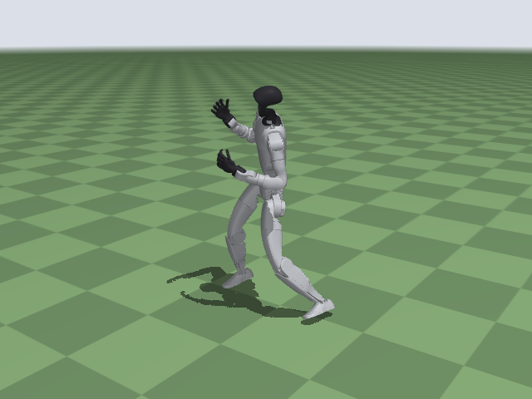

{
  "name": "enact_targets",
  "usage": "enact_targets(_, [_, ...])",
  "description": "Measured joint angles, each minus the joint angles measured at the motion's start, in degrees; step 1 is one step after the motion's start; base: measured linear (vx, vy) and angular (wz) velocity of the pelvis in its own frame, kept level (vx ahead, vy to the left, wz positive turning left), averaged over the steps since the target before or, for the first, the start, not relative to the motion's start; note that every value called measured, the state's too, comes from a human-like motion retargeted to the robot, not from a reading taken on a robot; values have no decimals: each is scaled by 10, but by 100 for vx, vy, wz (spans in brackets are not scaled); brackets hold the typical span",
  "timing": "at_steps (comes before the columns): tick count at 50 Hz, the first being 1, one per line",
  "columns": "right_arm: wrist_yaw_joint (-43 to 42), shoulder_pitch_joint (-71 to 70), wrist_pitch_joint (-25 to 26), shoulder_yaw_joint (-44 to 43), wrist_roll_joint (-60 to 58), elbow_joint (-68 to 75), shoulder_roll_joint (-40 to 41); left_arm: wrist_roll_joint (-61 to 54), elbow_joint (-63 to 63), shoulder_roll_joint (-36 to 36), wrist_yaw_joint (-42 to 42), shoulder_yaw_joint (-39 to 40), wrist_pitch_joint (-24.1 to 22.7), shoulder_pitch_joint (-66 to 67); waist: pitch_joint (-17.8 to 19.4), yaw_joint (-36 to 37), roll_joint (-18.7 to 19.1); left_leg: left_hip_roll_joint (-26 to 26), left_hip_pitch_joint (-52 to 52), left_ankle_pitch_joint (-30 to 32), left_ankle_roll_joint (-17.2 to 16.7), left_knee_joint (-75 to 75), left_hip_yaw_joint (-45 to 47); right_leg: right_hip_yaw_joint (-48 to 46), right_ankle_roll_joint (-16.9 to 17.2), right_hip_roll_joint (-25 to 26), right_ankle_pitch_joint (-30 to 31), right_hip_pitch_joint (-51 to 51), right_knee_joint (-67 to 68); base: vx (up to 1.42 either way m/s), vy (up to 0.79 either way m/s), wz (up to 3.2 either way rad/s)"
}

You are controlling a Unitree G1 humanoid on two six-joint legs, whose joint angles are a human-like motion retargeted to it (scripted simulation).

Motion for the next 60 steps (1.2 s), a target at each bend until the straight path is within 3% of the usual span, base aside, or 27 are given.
enact_targets(3, [-18,80,-2,-6,18,11,48,14,-32,1,8,20,14,2,-6,3,-5,87,-83,-44,51,186,-3,-79,-67,4,-139,-35,91,24,-67,-46])
enact_targets(5, [-32,101,-6,-16,13,16,62,19,-41,6,2,24,28,10,-16,8,-9,93,-133,-69,84,255,-6,-113,-100,14,-174,-46,116,29,-70,-16])
enact_targets(8, [-42,51,-11,-13,-4,10,59,28,-31,21,-24,19,41,22,-65,9,-29,-48,-229,-94,98,252,12,-140,-112,5,-157,-66,66,26,-60,17])
enact_targets(11, [-36,-22,-18,8,-11,-2,34,46,-8,30,-37,31,36,58,-98,22,-45,-222,-259,-60,58,121,57,-150,-98,0,-117,-75,11,22,-50,-3])
enact_targets(13, [-34,-51,-23,17,-19,-9,18,52,2,34,-33,46,30,89,-105,30,-53,-294,-250,-30,43,24,77,-149,-80,-2,-99,-81,-6,19,-43,-1])
enact_targets(15, [-34,-50,-28,21,-27,-15,9,52,8,33,-25,61,24,116,-100,28,-60,-328,-228,-6,43,-50,88,-116,-30,3,-78,-89,-4,18,-39,20])
enact_targets(20, [-8,46,-29,50,-22,-19,9,1,-3,13,-40,65,18,128,-99,14,-37,-301,-187,51,34,-120,104,-163,-38,-109,-46,-105,15,19,-38,-19])
enact_targets(24, [5,114,-22,81,-11,2,18,-23,-31,16,-37,52,12,94,-109,8,-31,-256,-191,34,39,-44,86,-193,-55,-166,-66,-103,29,22,-46,-55])
enact_targets(28, [-3,157,-19,102,-29,35,15,-33,-44,40,-16,47,13,74,-109,33,-32,-185,-200,2,61,115,44,-230,-95,-148,-174,-74,68,30,-47,-110])
enact_targets(32, [-15,150,-26,104,-59,37,0,-54,-27,43,-26,50,24,86,-92,87,-13,-146,-236,18,83,262,-12,-226,-126,-75,-218,-24,65,36,-36,-170])
enact_targets(35, [-12,129,-31,94,-60,14,-8,-69,-7,22,-52,43,33,104,-96,129,9,-199,-280,18,78,266,-43,-199,-126,-23,-203,14,15,41,-18,-180])
enact_targets(39, [5,108,-35,93,-25,-19,-4,-109,8,-1,-70,34,34,106,-120,141,13,-320,-338,57,52,95,-54,-148,-110,-21,-185,41,-40,46,-4,-118])
enact_targets(43, [20,118,-34,105,-14,-14,4,-145,32,-8,-61,17,24,29,-159,94,17,-415,-330,212,2,-187,-60,-109,-107,-58,-188,54,-75,46,3,-54])
enact_targets(47, [36,160,-18,130,-12,25,-12,-160,123,3,-6,-18,-1,-125,-192,32,46,-453,-277,347,-32,-323,-69,-73,-115,-68,-214,77,-50,43,7,-56])
enact_targets(52, [70,223,-8,169,9,65,-47,-137,316,17,66,-83,-4,-295,-230,-52,62,-486,-256,309,-2,-278,-53,-70,-95,-100,-235,74,54,37,6,-29])
enact_targets(55, [81,246,-17,178,29,80,-59,-115,429,14,86,-133,-16,-373,-229,-78,58,-499,-240,292,1,-266,-52,-100,-82,-134,-207,63,111,28,3,-3])
enact_targets(60, [53,224,-44,162,30,80,-35,-90,370,0,78,-152,-47,-344,-197,-48,29,-509,-198,335,-15,-323,-94,-131,-86,-146,-184,35,84,15,-3,21])
